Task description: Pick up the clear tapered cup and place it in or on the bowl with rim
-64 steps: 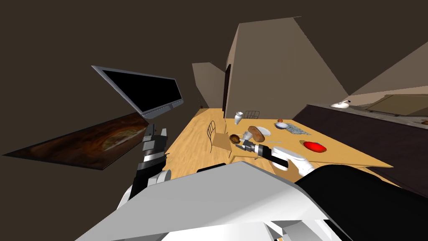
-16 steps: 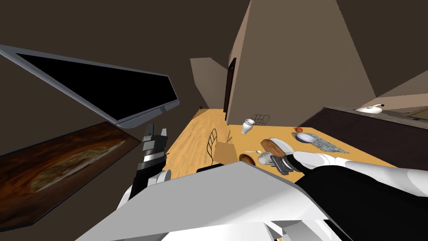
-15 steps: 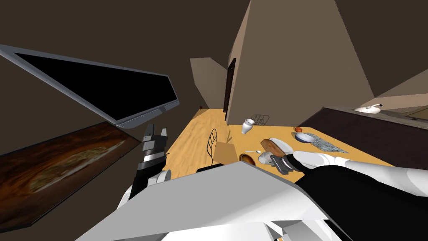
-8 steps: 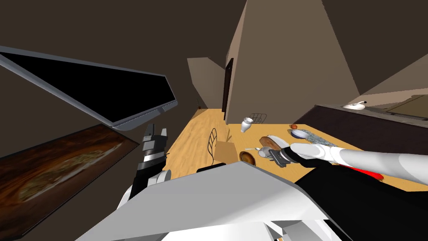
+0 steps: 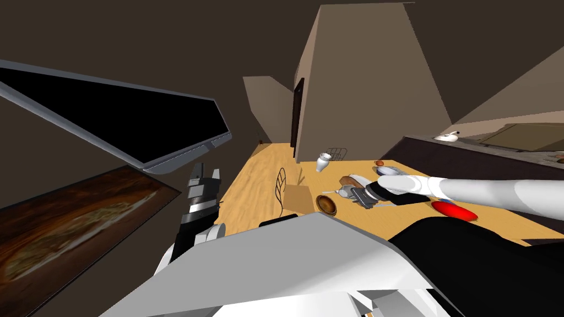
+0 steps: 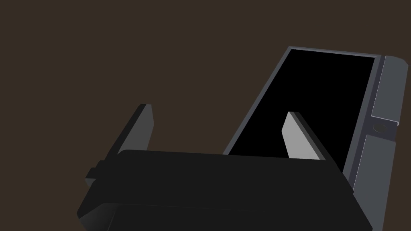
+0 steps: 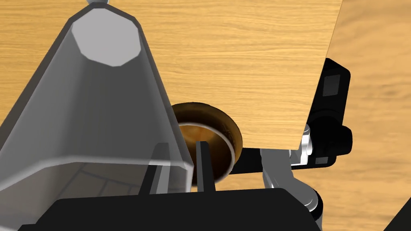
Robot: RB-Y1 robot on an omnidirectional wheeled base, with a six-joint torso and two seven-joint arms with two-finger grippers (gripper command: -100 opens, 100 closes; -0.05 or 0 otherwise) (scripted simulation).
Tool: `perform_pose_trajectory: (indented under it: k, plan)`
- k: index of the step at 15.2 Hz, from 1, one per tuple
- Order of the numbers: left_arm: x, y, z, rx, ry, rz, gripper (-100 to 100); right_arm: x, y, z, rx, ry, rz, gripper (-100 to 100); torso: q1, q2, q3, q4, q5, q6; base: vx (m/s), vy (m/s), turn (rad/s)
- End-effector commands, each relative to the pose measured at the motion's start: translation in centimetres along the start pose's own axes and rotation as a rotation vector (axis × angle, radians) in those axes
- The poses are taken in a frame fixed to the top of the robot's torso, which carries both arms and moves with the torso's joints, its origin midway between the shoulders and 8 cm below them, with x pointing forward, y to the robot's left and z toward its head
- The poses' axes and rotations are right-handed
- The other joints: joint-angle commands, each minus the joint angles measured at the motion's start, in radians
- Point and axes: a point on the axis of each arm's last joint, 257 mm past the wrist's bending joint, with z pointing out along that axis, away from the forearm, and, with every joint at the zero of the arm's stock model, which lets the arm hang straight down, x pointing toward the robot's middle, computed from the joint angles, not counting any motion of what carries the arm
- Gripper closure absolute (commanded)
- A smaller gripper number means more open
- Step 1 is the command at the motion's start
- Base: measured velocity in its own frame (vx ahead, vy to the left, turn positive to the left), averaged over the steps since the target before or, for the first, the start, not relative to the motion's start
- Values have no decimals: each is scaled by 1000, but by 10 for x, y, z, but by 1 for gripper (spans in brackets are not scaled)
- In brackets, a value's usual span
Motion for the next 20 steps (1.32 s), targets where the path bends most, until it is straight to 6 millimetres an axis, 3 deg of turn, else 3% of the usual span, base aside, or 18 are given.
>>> perform_pose_trajectory:
  k: [1, 12, 20]
  plan:
    - [0, 0, 0, 0, 0, 0, 0, -4, -10, -11, -7, -1, -8, 100, 0, 0, 0, 0, 0, 0, -36, 72, -83]
    - [0, 0, 0, 0, 0, 0, 0, -28, -58, -55, -17, 6, -67, 100, 0, -2, -2, -2, 0, -1, -23, 59, -64]
    - [0, 0, 0, 0, 0, 0, 0, -41, -77, -76, -23, 11, -93, 100, 0, -4, -4, -3, 0, 0, -17, 47, -48]
